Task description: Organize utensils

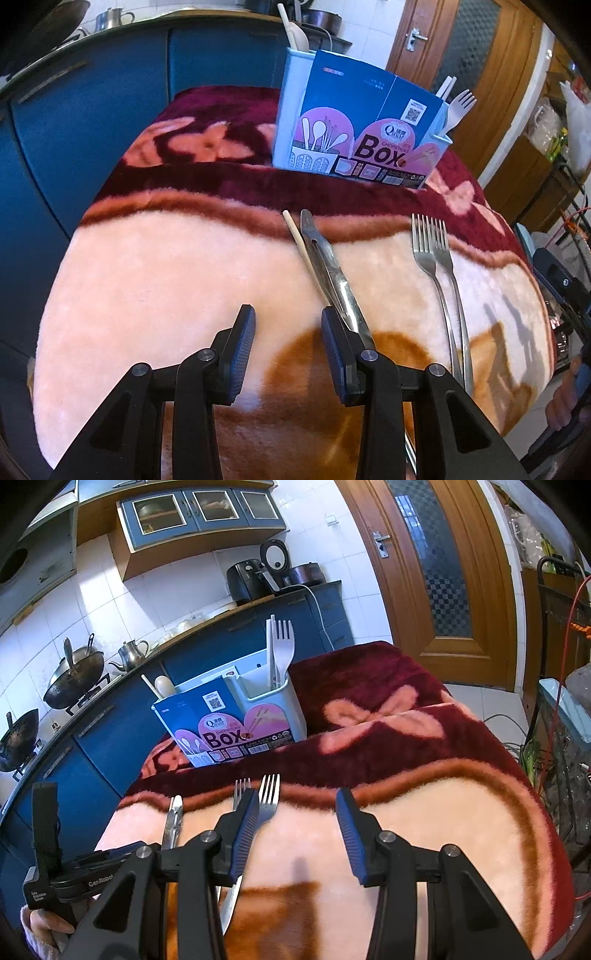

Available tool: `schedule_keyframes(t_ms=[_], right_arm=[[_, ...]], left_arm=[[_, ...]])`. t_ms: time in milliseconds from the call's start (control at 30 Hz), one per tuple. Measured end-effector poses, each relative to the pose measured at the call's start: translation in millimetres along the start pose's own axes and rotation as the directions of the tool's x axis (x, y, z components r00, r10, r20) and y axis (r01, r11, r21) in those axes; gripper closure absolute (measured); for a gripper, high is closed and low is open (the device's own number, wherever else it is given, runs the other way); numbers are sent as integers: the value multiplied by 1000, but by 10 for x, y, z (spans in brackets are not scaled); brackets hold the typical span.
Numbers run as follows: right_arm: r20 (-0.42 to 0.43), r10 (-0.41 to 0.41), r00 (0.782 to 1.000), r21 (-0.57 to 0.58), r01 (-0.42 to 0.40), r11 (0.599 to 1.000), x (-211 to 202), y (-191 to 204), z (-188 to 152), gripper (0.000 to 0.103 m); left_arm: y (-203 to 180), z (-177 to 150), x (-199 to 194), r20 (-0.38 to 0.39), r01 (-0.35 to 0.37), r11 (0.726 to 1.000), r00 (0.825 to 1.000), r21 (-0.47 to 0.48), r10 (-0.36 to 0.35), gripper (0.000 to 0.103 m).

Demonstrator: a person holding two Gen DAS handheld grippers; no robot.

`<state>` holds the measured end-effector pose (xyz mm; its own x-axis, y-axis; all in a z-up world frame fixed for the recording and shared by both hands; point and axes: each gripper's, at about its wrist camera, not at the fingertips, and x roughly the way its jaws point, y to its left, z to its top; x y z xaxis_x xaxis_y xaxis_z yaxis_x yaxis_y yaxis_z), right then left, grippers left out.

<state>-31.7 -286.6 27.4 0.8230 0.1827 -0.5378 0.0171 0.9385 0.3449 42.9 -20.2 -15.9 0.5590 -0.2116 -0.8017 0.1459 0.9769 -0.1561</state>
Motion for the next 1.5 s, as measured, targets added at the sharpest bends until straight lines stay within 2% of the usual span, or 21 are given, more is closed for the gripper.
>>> schedule_keyframes(t_ms=[400,733,867,967,1067,1133,1167,1267,1500], right_arm=[[-4,-7,1000,3,7,1000,5,-28,-12,56],[-10,0,1000,-3,0,1000,18,-19,-28,56],[-20,-2,1000,-7,2,1000,35,-9,-45,56],[-33,-5,999,-11,5,1000,55,-1,-64,56],[-47,-7,999,-17,6,1000,82,23,-79,56],[-57,-9,998,-20,8,1000,103,40,-89,56],[-65,-9,998,-22,8,1000,117,53,-91,56],[-97,1,995,-28,-4,1000,160,98,-89,56],[-211,27,977,-49,-38,998,375,177,-47,56]], left_arm=[[-43,10,-19,-16,87,996,996,-33,-87,65],[-204,81,108,-29,55,997,998,50,-53,64],[-179,192,182,-52,85,996,995,39,-82,65],[-102,264,217,-66,102,995,993,9,-101,81],[35,293,235,-80,159,985,983,-66,-164,95],[135,288,239,-78,200,972,974,-126,-210,96],[160,277,228,-73,211,967,972,-144,-223,99],[242,254,185,-41,242,953,966,-183,-254,99],[296,273,-85,90,265,951,963,-162,-253,99]])
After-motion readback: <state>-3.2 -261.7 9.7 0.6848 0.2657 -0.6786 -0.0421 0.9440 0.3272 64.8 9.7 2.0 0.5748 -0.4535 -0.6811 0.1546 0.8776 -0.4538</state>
